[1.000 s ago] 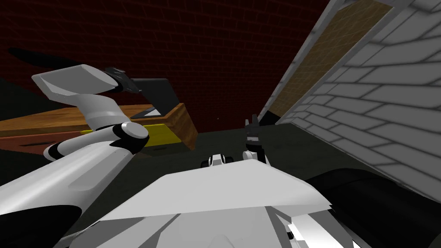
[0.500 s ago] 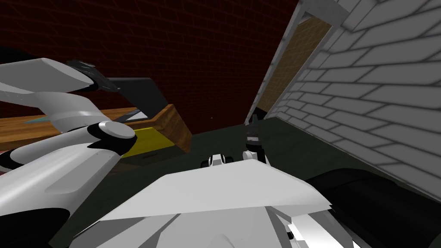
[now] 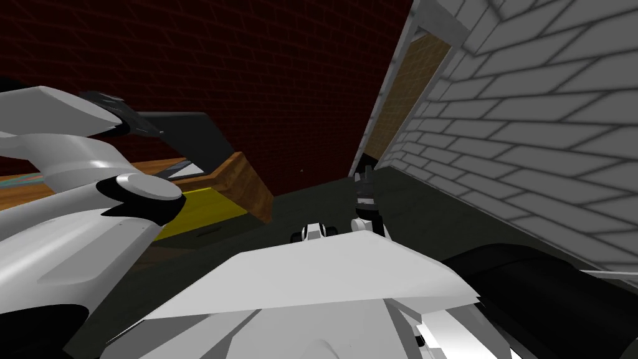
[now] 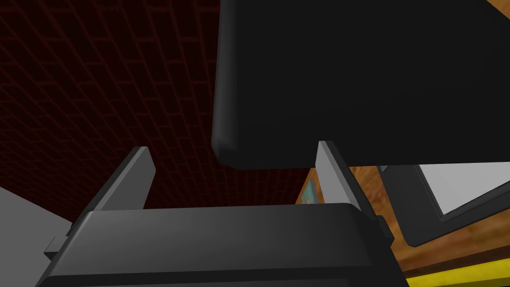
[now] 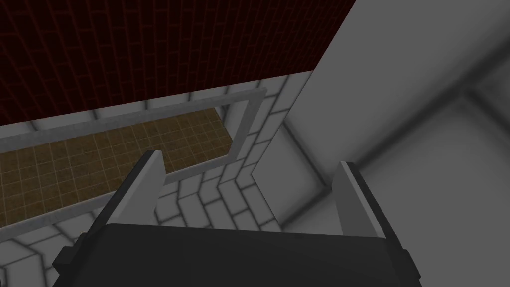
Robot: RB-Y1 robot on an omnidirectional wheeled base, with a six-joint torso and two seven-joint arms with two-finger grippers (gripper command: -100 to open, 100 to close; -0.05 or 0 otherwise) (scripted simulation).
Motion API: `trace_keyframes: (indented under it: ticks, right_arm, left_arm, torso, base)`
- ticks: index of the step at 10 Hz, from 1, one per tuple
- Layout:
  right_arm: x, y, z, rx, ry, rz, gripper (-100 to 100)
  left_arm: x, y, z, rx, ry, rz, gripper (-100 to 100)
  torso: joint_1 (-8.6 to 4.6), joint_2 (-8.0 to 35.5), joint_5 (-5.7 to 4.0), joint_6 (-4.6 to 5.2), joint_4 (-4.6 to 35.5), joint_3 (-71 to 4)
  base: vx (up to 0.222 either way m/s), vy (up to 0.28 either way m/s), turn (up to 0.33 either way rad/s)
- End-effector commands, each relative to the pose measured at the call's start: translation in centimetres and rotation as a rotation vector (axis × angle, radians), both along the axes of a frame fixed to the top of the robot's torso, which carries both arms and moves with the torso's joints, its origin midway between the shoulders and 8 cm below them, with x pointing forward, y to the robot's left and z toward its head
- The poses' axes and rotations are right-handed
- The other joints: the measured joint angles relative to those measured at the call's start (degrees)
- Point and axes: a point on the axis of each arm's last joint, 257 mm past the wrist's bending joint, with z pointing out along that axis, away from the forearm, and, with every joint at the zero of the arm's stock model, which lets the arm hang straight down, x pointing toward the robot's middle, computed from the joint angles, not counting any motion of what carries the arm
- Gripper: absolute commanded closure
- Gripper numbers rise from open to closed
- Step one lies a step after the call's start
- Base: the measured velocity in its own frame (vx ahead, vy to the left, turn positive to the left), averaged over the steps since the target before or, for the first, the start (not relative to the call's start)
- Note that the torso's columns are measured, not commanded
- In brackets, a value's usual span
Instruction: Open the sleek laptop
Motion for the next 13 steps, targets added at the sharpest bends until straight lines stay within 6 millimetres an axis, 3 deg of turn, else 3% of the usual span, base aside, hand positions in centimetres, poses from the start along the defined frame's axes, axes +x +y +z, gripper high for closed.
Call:
trace_keyframes:
  ticks: [1, 2, 3, 4, 5, 6, 7, 8, 10, 11, 13]
  right_arm:
    - [0.0, 0.0, 0.0, 0.0, 0.0, 0.0, 0]
    - [0.0, 0.0, 0.0, 0.0, 0.0, 0.0, 0]
    - [0.0, 0.0, 0.0, 0.0, 0.0, 0.0, 0]
    - [0.0, 0.0, 0.0, 0.0, 0.0, 0.0, 0]
    - [0.0, 0.0, 0.0, 0.0, 0.0, 0.0, 0]
    - [0.0, 0.0, 0.0, 0.0, 0.0, 0.0, 0]
    - [0.0, 0.0, 0.0, 0.0, 0.0, 0.0, 0]
    - [0.0, 0.0, 0.0, 0.0, 0.0, 0.0, 0]
    - [0.0, 0.0, 0.0, 0.0, 0.0, 0.0, 0]
    - [0.0, 0.0, 0.0, 0.0, 0.0, 0.0, 0]
    - [0.0, 0.0, 0.0, 0.0, 0.0, 0.0, 0]
  left_arm:
    - [1.9, -3.3, -0.6, -0.004, 0.012, -0.055, 100]
    - [3.3, -6.6, -0.3, 0.003, 0.014, -0.109, 100]
    - [3.7, -7.3, -0.7, -0.002, 0.016, -0.12, 100]
    - [5.1, -10.3, -1.8, -0.012, 0.043, -0.172, 100]
    - [5.3, -11.4, -0.9, 0.0, 0.019, -0.187, 100]
    - [6.5, -14.5, -2.1, -0.013, 0.049, -0.24, 100]
    - [6.5, -15.7, -1.0, 0.001, 0.021, -0.255, 100]
    - [7.4, -19.1, -1.5, -0.003, 0.037, -0.311, 100]
    - [7.5, -20.2, -1.1, 0.001, 0.022, -0.325, 100]
    - [8.4, -23.8, -2.4, -0.014, 0.05, -0.386, 100]
    - [8.1, -24.7, -1.2, 0.0, 0.022, -0.396, 100]
  torso:
    - [0.14, -0.3, 0.05, -0.08, -0.1, -0.2]
    - [0.05, -0.3, 0.02, 0.03, -0.1, -0.2]
    - [-0.05, -0.2, -0.02, 0.06, -0.1, -0.2]
    - [0.0, 0.0, 0.01, 0.09, 0.0, 0.0]
    - [0.04, 0.1, 0.01, 0.0, 0.0, 0.0]
    - [0.06, 0.2, 0.03, 0.04, 0.0, 0.1]
    - [0.08, 0.2, 0.03, -0.02, 0.1, 0.1]
    - [0.02, 0.2, 0.01, 0.05, 0.1, 0.1]
    - [-0.05, 0.1, -0.02, 0.12, 0.0, 0.0]
    - [0.01, 0.2, 0.01, 0.07, 0.0, 0.1]
    - [0.06, 0.1, 0.03, 0.0, 0.0, 0.0]
  base:
    - [0.105, 0.0, 0.391]
    - [0.136, -0.012, 0.407]
    - [0.118, 0.0, 0.271]
    - [0.138, 0.004, 0.379]
    - [0.112, 0.001, 0.298]
    - [0.108, 0.01, 0.437]
    - [0.099, -0.001, 0.347]
    - [0.134, -0.016, 0.449]
    - [0.08, -0.004, 0.112]
    - [0.088, -0.003, 0.311]
    - [0.065, -0.008, 0.216]
